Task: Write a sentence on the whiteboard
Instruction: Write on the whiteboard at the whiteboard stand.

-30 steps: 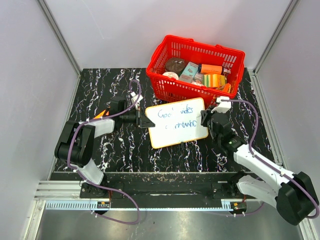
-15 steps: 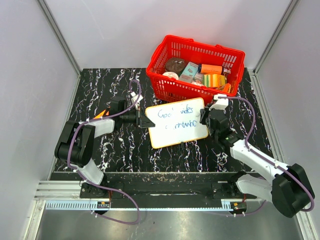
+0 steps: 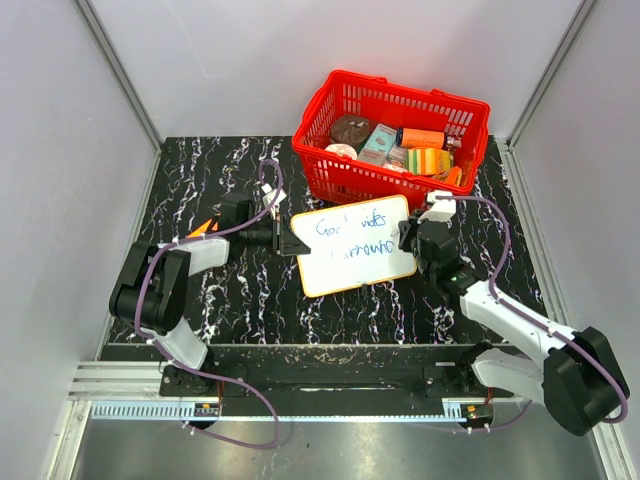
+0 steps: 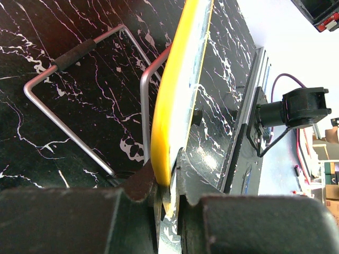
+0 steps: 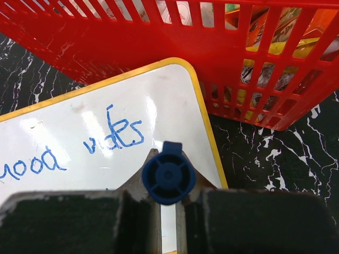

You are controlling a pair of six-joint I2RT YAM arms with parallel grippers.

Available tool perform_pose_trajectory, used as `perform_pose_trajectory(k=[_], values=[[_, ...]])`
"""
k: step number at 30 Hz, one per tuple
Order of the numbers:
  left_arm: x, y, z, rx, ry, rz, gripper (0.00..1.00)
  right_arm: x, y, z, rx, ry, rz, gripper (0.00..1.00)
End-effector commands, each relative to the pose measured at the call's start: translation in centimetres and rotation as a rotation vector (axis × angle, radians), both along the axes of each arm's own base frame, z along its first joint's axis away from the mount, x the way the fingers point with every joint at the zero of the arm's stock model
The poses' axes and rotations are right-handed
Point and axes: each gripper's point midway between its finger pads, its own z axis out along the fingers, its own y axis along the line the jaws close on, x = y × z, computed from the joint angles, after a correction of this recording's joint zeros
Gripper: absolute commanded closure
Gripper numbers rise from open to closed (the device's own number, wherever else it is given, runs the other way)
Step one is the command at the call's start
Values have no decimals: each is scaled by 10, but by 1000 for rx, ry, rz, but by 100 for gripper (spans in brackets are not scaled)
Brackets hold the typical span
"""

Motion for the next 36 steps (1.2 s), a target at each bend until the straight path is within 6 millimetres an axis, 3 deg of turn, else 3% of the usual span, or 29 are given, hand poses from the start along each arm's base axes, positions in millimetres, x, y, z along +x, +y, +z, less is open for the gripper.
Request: perform_pose_trajectory(k=[1,28,36], values=[[8,6,-39,149,-42,50,100,-2,1,-2,27,2,9,100],[7,7,-40,149,-40,49,100,-26,-5,-31,15,84,35,100],[8,7,-40,150,-40,50,100,-28,-7,-32,15,85,33,100]])
